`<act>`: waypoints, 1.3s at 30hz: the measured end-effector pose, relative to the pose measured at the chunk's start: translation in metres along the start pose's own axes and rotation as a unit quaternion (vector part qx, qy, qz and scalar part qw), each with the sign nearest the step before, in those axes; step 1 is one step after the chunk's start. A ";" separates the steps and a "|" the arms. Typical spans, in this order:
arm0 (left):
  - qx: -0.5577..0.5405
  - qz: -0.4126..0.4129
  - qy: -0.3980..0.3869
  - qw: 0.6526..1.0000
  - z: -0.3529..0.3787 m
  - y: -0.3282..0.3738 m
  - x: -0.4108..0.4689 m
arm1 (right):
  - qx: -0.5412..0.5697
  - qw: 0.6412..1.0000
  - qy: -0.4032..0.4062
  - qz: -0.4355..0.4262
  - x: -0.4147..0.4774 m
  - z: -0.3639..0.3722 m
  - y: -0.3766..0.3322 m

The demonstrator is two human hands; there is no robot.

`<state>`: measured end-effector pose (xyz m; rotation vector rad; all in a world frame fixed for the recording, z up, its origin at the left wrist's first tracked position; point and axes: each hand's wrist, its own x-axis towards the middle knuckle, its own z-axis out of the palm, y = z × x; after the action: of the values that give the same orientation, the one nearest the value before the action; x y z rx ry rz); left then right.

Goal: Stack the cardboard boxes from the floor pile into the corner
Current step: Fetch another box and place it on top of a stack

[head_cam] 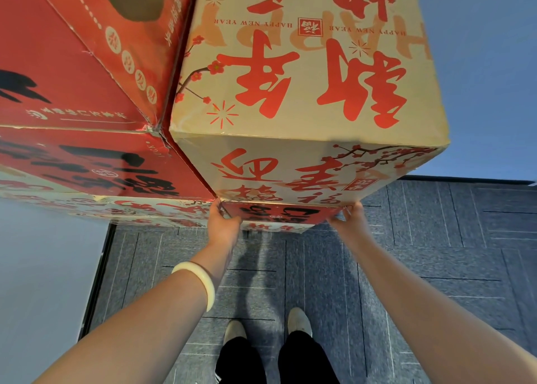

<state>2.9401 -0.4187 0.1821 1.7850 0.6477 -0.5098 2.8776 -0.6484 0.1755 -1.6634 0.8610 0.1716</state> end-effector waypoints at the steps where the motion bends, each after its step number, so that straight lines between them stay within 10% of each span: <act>1: 0.003 0.002 0.000 1.000 0.000 -0.001 0.001 | 0.001 1.000 0.000 0.000 0.000 0.000 0.000; 39: 0.116 0.136 0.040 0.983 -0.022 -0.014 -0.009 | 0.037 0.998 0.033 0.023 0.004 -0.002 0.006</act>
<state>2.9250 -0.3961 0.1840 2.0838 0.4010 -0.3391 2.8761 -0.6520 0.1691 -1.5879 0.9459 0.1149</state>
